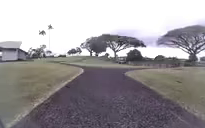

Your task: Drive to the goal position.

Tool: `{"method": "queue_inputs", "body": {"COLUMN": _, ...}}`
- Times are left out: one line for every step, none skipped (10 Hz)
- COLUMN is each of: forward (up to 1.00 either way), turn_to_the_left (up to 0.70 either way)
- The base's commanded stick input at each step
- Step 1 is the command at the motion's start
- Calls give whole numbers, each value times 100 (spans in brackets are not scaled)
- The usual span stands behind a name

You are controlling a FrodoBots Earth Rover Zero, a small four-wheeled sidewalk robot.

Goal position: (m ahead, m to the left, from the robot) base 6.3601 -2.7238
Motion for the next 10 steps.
{"method": "queue_inputs", "body": {"forward": 79, "turn_to_the_left": 0}}
{"method": "queue_inputs", "body": {"forward": 79, "turn_to_the_left": 0}}
{"method": "queue_inputs", "body": {"forward": 82, "turn_to_the_left": 0}}
{"method": "queue_inputs", "body": {"forward": 82, "turn_to_the_left": 0}}
{"method": "queue_inputs", "body": {"forward": 83, "turn_to_the_left": 0}}
{"method": "queue_inputs", "body": {"forward": 84, "turn_to_the_left": 0}}
{"method": "queue_inputs", "body": {"forward": 85, "turn_to_the_left": 0}}
{"method": "queue_inputs", "body": {"forward": 85, "turn_to_the_left": 0}}
{"method": "queue_inputs", "body": {"forward": 85, "turn_to_the_left": 0}}
{"method": "queue_inputs", "body": {"forward": 85, "turn_to_the_left": 0}}
